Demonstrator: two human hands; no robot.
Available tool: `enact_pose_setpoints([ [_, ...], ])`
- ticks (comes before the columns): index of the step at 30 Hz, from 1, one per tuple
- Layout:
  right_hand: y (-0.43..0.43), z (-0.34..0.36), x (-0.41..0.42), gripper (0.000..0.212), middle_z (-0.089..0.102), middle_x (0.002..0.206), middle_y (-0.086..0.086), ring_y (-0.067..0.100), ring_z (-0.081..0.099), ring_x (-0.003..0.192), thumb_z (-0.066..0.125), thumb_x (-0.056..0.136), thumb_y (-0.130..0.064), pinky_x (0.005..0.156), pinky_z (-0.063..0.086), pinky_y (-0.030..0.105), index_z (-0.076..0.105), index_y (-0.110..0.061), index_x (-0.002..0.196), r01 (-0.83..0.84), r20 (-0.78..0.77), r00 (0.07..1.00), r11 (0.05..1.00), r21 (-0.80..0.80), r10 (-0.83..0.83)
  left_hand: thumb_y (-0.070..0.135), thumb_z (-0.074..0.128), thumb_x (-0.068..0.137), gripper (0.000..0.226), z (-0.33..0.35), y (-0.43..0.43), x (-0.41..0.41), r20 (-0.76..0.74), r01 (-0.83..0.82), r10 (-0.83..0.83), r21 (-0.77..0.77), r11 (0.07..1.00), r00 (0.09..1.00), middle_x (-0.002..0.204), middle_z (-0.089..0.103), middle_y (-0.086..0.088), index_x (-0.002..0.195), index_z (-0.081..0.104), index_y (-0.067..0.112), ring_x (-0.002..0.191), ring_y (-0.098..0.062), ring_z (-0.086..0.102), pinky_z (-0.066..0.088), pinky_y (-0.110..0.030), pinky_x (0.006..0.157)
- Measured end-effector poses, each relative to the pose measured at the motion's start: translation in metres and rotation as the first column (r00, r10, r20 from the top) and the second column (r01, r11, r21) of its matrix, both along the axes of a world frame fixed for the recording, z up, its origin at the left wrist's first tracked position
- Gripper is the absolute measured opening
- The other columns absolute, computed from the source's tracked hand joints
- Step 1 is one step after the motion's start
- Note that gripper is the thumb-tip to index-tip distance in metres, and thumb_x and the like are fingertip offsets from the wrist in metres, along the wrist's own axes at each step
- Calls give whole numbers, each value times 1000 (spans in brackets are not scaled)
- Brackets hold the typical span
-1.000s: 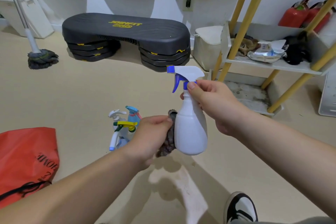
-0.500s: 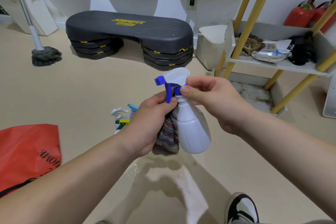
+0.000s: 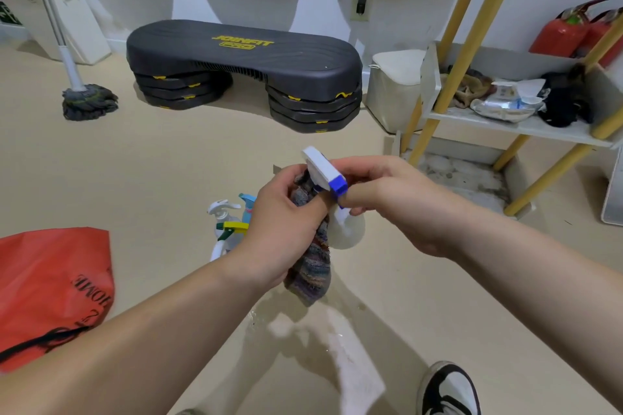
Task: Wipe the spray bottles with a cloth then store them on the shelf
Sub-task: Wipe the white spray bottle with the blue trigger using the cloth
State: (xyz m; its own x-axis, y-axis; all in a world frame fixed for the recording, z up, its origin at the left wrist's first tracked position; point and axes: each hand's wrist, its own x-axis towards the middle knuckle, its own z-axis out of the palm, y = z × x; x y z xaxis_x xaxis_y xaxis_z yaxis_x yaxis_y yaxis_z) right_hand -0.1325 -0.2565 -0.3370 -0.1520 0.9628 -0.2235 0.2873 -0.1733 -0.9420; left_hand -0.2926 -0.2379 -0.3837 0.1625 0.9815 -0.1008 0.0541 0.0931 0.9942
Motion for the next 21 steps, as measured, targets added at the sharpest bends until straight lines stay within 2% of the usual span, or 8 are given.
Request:
enact_pose_setpoints([
  [2, -4, 1, -3, 34, 75, 107, 12, 13, 67, 88, 66, 85, -2, 82, 54, 22, 78, -19, 112, -46, 9, 999, 998, 35, 46, 18, 79, 88, 22, -2, 3, -3, -77, -55, 58, 35, 998, 995, 89, 78, 11, 106, 73, 29, 84, -9, 75, 61, -29, 73],
  [5, -4, -10, -8, 8, 61, 67, 5, 5, 49, 58, 78, 90, -19, 53, 40, 15, 77, -11, 91, 161, 133, 974, 971, 175, -186, 20, 77, 88, 17, -5, 3, -3, -154, -51, 63, 75, 996, 986, 82, 75, 12, 102, 71, 26, 72, -2, 68, 52, -19, 64],
  [8, 1, -22, -5, 33, 40, 55, -4, 9, 32, 49, 81, 88, -29, 46, 26, 19, 69, 1, 81, 272, 180, 933, 937, 220, -313, 27, 81, 88, 18, -6, 3, -2, -160, 10, 1, 69, 998, 987, 84, 76, 10, 103, 71, 25, 73, -2, 69, 53, -16, 63],
  [12, 2, -21, 3, 31, 70, 77, 19, 18, 53, 65, 83, 84, -27, 62, 44, 34, 74, 1, 93, 347, 129, 914, 906, 245, -385, 0, 67, 85, 26, -7, 10, -4, -237, 189, -200, -72, 979, 951, 78, 73, 9, 100, 74, 21, 70, -8, 67, 51, -19, 63],
  [15, -5, -20, 9, 20, 78, 90, 13, 29, 71, 82, 82, 85, -26, 81, 58, 48, 79, -9, 96, 331, 191, 904, 909, 252, -382, -8, 54, 82, 26, -9, 8, 8, -117, 251, -300, -316, 915, 947, 80, 68, -10, 93, 73, 7, 75, -27, 63, 50, -35, 73],
  [17, -11, -17, 19, 13, 79, 92, 12, 32, 73, 91, 81, 86, -22, 90, 58, 54, 81, -12, 95, 370, 167, 894, 896, 245, -415, -9, 52, 84, 34, -7, 7, 24, -26, 247, -266, -294, 923, 964, 81, 70, -11, 84, 77, 14, 77, -27, 63, 48, -38, 78],
  [19, -17, -14, 34, 6, 79, 92, 12, 23, 73, 85, 81, 88, -20, 94, 57, 55, 81, -15, 91, 445, 96, 875, 865, 231, -475, -8, 52, 86, 39, -1, 5, 41, 69, 260, -251, -233, 937, 966, 89, 76, -15, 91, 81, 18, 82, -27, 67, 51, -38, 80],
  [21, -26, -12, 45, 1, 80, 91, 8, 20, 74, 85, 80, 88, -20, 94, 58, 54, 81, -20, 88, 480, 54, 863, 848, 224, -503, -5, 50, 86, 38, -1, 2, 53, 49, 300, -296, -225, 927, 954, 88, 75, -17, 94, 80, 18, 76, -25, 66, 52, -30, 71],
])
